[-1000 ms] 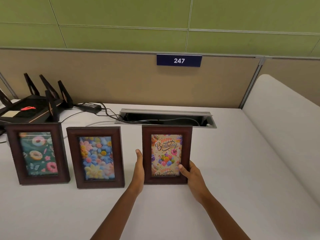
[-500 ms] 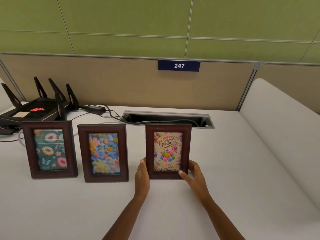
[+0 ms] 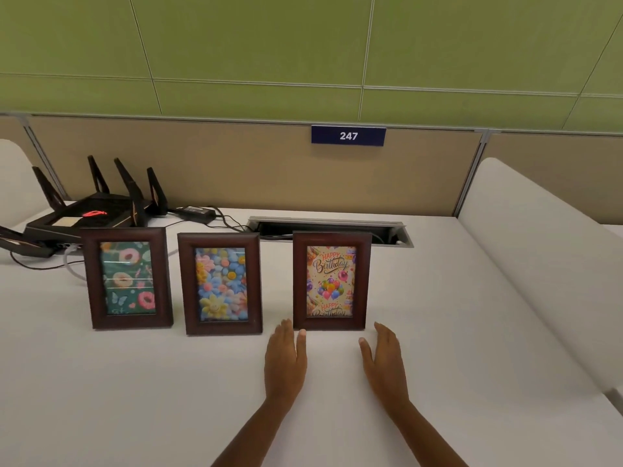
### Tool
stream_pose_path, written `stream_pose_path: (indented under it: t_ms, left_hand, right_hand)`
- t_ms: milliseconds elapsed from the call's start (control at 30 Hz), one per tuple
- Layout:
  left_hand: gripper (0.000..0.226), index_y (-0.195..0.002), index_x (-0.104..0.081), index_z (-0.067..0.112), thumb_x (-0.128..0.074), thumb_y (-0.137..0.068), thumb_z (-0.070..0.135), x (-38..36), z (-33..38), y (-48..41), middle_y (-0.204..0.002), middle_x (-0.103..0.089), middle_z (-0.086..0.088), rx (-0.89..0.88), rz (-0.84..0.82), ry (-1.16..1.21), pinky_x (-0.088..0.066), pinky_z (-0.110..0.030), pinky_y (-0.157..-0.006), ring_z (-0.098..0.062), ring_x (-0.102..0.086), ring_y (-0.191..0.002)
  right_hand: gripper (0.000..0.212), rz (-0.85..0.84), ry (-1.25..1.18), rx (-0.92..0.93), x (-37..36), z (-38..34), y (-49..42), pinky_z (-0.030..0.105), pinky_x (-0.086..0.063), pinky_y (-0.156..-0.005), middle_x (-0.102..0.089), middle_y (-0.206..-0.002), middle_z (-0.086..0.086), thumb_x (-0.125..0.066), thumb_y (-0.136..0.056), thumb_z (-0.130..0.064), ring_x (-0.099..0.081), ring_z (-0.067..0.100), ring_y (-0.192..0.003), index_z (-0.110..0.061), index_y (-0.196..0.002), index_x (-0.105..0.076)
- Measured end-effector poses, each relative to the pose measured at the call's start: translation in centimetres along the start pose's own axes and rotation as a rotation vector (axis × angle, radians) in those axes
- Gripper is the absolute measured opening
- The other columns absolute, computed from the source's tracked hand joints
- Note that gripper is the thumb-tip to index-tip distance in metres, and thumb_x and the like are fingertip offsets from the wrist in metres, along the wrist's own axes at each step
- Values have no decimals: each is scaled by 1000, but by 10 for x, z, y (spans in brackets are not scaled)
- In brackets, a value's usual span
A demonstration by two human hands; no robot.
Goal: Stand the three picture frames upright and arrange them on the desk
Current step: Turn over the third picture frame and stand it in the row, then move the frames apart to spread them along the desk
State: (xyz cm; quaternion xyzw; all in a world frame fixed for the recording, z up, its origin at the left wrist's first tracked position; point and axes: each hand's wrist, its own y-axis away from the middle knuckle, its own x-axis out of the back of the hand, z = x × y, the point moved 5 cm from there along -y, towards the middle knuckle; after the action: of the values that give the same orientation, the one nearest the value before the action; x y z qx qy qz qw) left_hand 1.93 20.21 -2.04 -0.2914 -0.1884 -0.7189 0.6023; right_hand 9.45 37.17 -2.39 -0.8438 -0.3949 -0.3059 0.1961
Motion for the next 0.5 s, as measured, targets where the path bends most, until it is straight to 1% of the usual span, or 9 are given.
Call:
stream_pose_path:
  t_ms: [100,167,200,233,267,333,367,433,500]
  left_hand:
    - [56,-142,-14,14,-26,-95,41,1,-5,7,-155,-15,-6,-91,-44,-200,-10,-29,-117,-19,-10,-143]
    - [67,-143,-13,15,-6,-89,55,9,-3,13,-155,-13,-6,-181,-64,-313,-7,-30,-117,-20,-6,-144]
    - [81,-142,-16,14,8,-81,61,16,-1,15,-154,-16,-8,-221,-60,-332,-10,-32,-117,-23,-9,-143]
    - [91,-140,-25,11,14,-77,64,22,1,16,-151,-26,-12,-258,-62,-347,-16,-35,-116,-27,-18,-141]
    - [92,-134,-37,8,12,-79,63,30,4,17,-144,-39,-15,-303,-65,-369,-27,-40,-111,-32,-31,-135]
    - [79,-120,-55,6,0,-90,53,49,8,16,-127,-58,-16,-349,-75,-411,-45,-44,-96,-33,-52,-119]
    - [73,-117,-58,7,-3,-92,49,58,8,14,-124,-61,-14,-377,-75,-430,-47,-43,-92,-32,-56,-116]
    - [67,-119,-56,7,-8,-94,46,78,10,9,-125,-61,-13,-444,-60,-438,-47,-43,-92,-32,-54,-117]
    - [64,-122,-53,6,-11,-94,44,99,8,0,-128,-58,-15,-513,-16,-427,-45,-45,-94,-34,-52,-119]
  right_hand:
    - [53,-23,86,5,-5,-6,3,37,-5,-118,-23,-153,10,-37,-95,-29,-16,24,-143,-9,-141,-21]
    - [53,-22,120,28,-8,-13,6,39,-2,-118,-20,-154,10,-36,-95,-29,-11,23,-144,-9,-142,-18]
    - [53,-11,132,47,-10,-19,8,40,-2,-118,-20,-154,10,-36,-95,-28,-10,23,-144,-10,-142,-18]
    - [52,10,144,74,-11,-26,9,40,-2,-118,-20,-154,10,-37,-95,-28,-11,23,-144,-10,-141,-19]
    - [52,38,152,107,-12,-34,11,41,-3,-118,-21,-153,10,-39,-95,-27,-13,24,-144,-11,-141,-21]
    - [51,103,136,181,-15,-54,14,42,-8,-117,-26,-152,12,-44,-93,-24,-18,26,-142,-9,-139,-26]
    - [51,132,115,218,-15,-67,16,44,-13,-117,-28,-150,14,-46,-92,-21,-21,28,-141,-8,-138,-29]
    - [50,189,73,292,-18,-94,21,51,-27,-113,-35,-146,19,-52,-90,-15,-29,33,-137,-4,-135,-35]
    - [47,266,54,384,-24,-126,26,57,-40,-102,-45,-137,25,-55,-86,-10,-39,40,-129,2,-130,-42]
